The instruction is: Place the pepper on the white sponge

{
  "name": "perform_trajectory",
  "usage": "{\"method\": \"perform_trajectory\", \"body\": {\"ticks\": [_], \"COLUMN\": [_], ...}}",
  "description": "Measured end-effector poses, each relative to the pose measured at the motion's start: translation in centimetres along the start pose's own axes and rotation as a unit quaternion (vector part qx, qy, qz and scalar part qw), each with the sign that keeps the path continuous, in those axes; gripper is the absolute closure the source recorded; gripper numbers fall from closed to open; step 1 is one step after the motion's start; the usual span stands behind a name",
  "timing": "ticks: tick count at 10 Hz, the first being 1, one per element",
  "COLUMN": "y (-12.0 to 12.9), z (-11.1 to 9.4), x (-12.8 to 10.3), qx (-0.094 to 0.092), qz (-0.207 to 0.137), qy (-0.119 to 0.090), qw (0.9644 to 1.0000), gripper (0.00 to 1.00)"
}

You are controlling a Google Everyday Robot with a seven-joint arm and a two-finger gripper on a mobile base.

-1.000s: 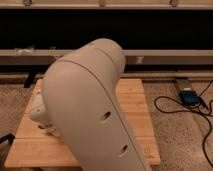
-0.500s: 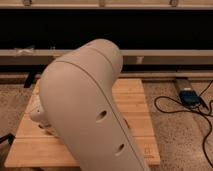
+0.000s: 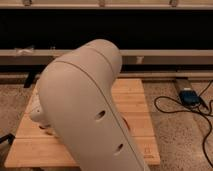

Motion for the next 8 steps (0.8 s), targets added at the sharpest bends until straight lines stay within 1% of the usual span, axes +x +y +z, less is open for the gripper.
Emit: {"method": "perform_trajectory", "body": {"ticks": [3,4,5,6,7,8], "y": [0.0,0.0,-0.3,-0.9,-1.0,-1.0], "z": [-0.1,-0.3,-0.8,-2.0,-2.2,-2.2], "x": [0.2,0.3,0.4,0.5,0.9,0.6], "qx": [0.000,0.002,0.009,0.017,0.019,0.018], "qz": [0.002,0.006,0.009,0.014,0.016,0.015], "qy": [0.000,-0.003,-0.006,-0.015,-0.016,-0.017], "qw": [1.0000,1.0000,0.9999,0.9996,0.9996,0.9996], "gripper": [0.34,0.34,0.34,0.34,0.34,0.34]}}
